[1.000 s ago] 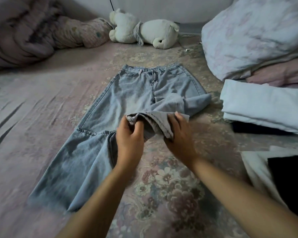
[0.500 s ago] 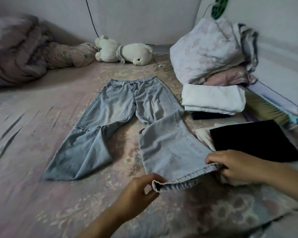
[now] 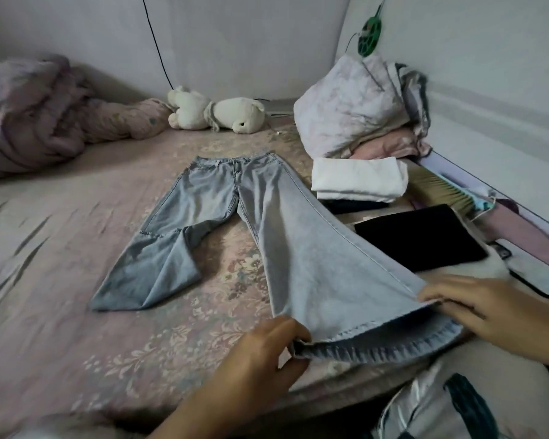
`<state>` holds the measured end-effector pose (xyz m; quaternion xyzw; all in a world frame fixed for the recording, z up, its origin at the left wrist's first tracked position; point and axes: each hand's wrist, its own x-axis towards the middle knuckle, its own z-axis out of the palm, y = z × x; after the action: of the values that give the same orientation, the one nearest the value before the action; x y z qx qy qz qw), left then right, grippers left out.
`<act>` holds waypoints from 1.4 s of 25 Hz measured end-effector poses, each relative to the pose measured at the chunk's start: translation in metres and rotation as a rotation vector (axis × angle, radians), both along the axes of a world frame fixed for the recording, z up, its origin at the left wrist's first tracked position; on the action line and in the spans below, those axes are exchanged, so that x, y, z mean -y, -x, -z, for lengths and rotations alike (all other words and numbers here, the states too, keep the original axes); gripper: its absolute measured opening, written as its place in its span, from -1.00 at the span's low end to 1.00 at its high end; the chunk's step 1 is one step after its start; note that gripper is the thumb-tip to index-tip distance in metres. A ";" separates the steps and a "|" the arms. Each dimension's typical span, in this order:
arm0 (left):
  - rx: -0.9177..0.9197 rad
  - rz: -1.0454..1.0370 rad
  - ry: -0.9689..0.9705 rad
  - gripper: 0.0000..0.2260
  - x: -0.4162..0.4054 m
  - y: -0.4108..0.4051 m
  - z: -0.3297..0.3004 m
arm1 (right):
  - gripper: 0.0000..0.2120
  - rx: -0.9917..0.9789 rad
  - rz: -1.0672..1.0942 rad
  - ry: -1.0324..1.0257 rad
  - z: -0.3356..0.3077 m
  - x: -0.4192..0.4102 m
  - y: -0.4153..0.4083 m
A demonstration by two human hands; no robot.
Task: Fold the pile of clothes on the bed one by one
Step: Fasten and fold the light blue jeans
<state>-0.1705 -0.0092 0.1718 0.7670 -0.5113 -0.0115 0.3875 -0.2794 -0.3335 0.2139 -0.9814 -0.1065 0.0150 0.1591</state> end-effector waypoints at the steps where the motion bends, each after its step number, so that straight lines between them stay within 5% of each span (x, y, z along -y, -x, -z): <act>1: 0.042 0.018 -0.021 -0.90 0.000 0.006 -0.001 | -0.55 0.006 0.004 -0.001 0.007 0.001 0.008; 3: 0.246 0.029 -0.071 -0.90 -0.001 0.014 -0.001 | -0.38 0.031 0.088 0.049 0.021 0.003 0.021; 7: 0.590 -0.056 -0.221 -0.86 0.001 0.029 -0.004 | -0.75 0.203 0.178 0.111 0.027 -0.008 0.033; 13: 0.376 -0.232 -0.184 -0.73 0.009 0.044 0.011 | -0.60 0.064 0.277 -0.218 0.018 -0.022 0.031; 15: 0.388 -0.292 -0.188 -0.82 0.010 0.048 0.012 | -0.58 0.082 0.245 -0.151 0.019 -0.025 0.027; 22: 0.225 -0.528 -0.289 -0.41 -0.013 0.067 0.015 | -0.83 0.393 0.146 0.027 0.028 -0.040 0.044; 26: 0.312 -0.257 -0.306 -0.68 -0.027 0.065 0.021 | -0.66 0.239 0.276 -0.050 0.049 -0.032 0.055; 31: 0.405 -0.171 -0.373 -0.61 -0.035 0.061 0.015 | -0.92 0.186 0.161 -0.173 0.056 -0.033 0.058; 35: 0.415 -0.117 -0.317 -0.74 -0.043 0.058 0.021 | -0.66 0.201 0.148 -0.329 0.067 -0.031 0.064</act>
<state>-0.2284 0.0339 0.1505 0.8323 -0.5264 0.0885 0.1496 -0.3431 -0.3022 0.1465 -0.9438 -0.0502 -0.1125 0.3066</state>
